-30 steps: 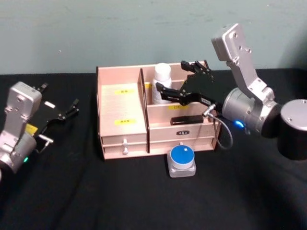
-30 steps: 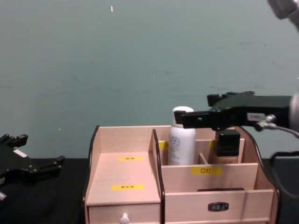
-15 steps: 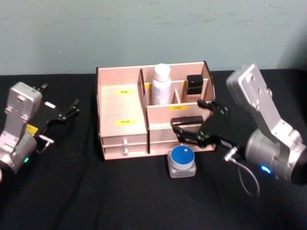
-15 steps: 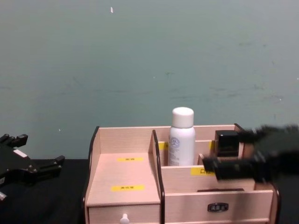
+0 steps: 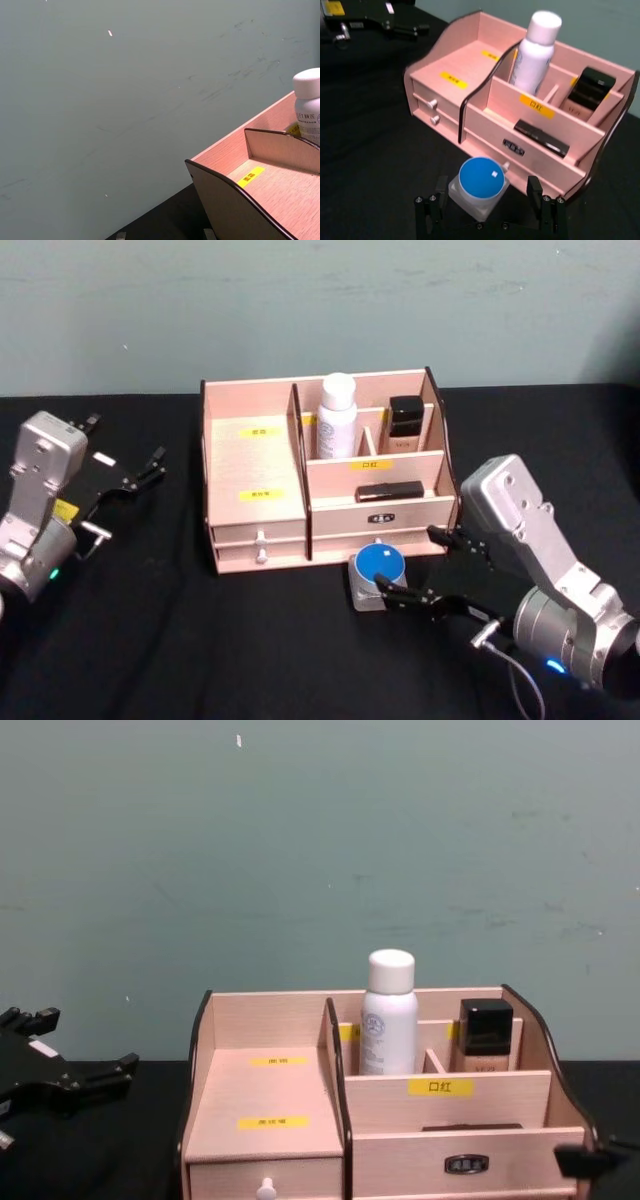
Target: Pick up the facial cleanser and watermelon frost from the table and place them into the tiered storage box.
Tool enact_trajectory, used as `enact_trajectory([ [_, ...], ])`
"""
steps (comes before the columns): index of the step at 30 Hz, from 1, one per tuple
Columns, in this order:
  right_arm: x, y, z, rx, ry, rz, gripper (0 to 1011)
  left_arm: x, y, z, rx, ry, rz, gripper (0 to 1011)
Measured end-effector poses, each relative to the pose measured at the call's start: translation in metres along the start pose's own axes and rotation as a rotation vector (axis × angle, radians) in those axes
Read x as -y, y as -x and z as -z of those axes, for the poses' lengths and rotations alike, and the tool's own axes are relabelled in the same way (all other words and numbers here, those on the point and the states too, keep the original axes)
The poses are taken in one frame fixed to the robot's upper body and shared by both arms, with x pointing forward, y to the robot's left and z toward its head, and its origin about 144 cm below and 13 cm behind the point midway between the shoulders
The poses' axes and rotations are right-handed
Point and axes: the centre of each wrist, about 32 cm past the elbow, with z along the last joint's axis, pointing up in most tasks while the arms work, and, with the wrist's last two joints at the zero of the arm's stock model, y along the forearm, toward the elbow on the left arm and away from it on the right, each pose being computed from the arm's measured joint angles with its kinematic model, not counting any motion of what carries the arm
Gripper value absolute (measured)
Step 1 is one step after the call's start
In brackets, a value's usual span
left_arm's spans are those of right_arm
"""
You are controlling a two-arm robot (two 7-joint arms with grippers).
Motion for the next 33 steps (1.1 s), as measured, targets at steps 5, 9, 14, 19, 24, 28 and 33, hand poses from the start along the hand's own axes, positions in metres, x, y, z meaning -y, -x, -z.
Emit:
enact_trajectory([
  [5, -0.005, 0.003, 0.005, -0.005, 0.027, 0.011, 1000, 0.0, 0.0, 0.0, 0.0, 0.0, 0.0, 1001],
  [9, -0.009, 0.005, 0.008, -0.016, 0.044, 0.009, 1000, 0.0, 0.0, 0.0, 0.0, 0.0, 0.0, 1001],
  [14, -0.013, 0.006, 0.01, -0.029, 0.05, -0.003, 1000, 0.0, 0.0, 0.0, 0.0, 0.0, 0.0, 1001],
  [19, -0.016, 0.006, 0.011, -0.035, 0.052, -0.008, 1000, 0.0, 0.0, 0.0, 0.0, 0.0, 0.0, 1001],
  [24, -0.019, 0.005, 0.013, -0.04, 0.055, -0.009, 1000, 0.0, 0.0, 0.0, 0.0, 0.0, 0.0, 1001],
  [28, -0.022, 0.005, 0.014, -0.043, 0.055, -0.011, 1000, 0.0, 0.0, 0.0, 0.0, 0.0, 0.0, 1001],
  [33, -0.026, 0.005, 0.014, -0.046, 0.051, -0.014, 1000, 0.0, 0.0, 0.0, 0.0, 0.0, 0.0, 1001],
])
